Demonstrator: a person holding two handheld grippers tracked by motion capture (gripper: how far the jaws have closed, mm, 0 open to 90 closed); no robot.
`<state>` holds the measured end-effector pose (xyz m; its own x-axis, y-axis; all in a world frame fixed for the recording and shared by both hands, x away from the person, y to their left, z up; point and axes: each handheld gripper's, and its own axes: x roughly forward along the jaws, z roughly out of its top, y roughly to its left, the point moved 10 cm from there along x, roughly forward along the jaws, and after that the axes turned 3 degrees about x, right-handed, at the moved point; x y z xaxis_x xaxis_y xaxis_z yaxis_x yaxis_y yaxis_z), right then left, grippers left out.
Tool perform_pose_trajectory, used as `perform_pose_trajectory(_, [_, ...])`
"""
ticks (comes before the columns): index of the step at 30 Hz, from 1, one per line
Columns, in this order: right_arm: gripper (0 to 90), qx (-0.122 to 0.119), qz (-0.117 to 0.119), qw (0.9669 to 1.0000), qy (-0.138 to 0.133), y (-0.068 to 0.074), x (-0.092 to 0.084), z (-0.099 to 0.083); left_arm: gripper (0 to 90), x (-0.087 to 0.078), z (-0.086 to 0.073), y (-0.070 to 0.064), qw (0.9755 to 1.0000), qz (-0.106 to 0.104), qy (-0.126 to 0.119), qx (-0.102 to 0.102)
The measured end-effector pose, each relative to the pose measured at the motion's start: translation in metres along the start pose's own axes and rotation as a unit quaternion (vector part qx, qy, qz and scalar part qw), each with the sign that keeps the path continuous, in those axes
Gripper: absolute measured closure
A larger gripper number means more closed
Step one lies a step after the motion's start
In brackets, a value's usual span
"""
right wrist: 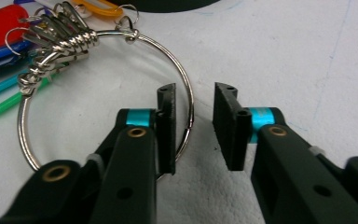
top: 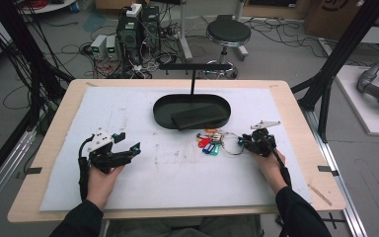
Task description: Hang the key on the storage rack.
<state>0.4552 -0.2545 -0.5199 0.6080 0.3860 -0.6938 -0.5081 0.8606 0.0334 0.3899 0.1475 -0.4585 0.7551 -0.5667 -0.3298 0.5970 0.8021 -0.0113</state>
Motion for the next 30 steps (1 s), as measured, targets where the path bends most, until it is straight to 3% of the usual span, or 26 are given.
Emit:
perform_pose_trajectory(2, [84.5,-0.008,0.005,1.0,0.001,0.004,0.0,0.0,29.2,0.0,-0.001,0.001,1.0,0.0,0.001,-0.001])
perform_pose_trajectory(6, [85.7,-0.012,0.004,0.9999,0.001,0.004,0.0,0.0,29.1,-0.002,-0.001,0.001,1.0,0.002,0.001,0.0])
perform_pose_trajectory(11, [87.4,0.002,0.009,0.9998,-0.017,0.001,-0.006,0.004,29.1,-0.003,-0.001,0.001,1.0,0.002,-0.001,-0.001])
perform_pose_trajectory(12, [87.4,0.013,0.008,0.9992,-0.036,-0.001,-0.012,0.009,29.2,-0.003,-0.001,0.002,1.0,0.002,-0.001,-0.001])
perform_pose_trajectory(13, [87.4,0.013,0.008,0.9992,-0.036,-0.001,-0.012,0.009,29.2,-0.003,-0.001,0.002,1.0,0.003,-0.001,0.0])
perform_pose_trajectory(14, [87.4,0.022,0.011,0.9979,-0.059,-0.003,-0.018,0.014,29.1,-0.003,-0.001,0.002,1.0,0.003,-0.001,0.0])
perform_pose_trajectory(16, [87.4,0.024,0.012,0.9974,-0.067,-0.004,-0.021,0.015,29.2,-0.003,-0.001,0.002,1.0,0.003,-0.001,0.0])
perform_pose_trajectory(17, [87.5,0.036,0.015,0.9949,-0.093,-0.006,-0.029,0.021,29.1,-0.003,0.0,0.001,1.0,0.003,-0.002,0.001])
perform_pose_trajectory(20, [90.0,0.045,0.021,0.9916,-0.119,-0.007,-0.038,0.026,29.2,-0.003,0.0,0.001,1.0,0.002,-0.004,0.001])
perform_pose_trajectory(25, [90.0,0.051,0.03,0.9904,-0.125,-0.006,-0.042,0.027,29.1,-0.002,0.0,0.0,1.0,0.001,-0.003,0.003])
perform_pose_trajectory(30, [85.5,0.053,0.014,0.9923,-0.111,-0.011,-0.038,0.023,29.2,-0.002,0.0,-0.002,1.0,-0.002,-0.002,0.004])
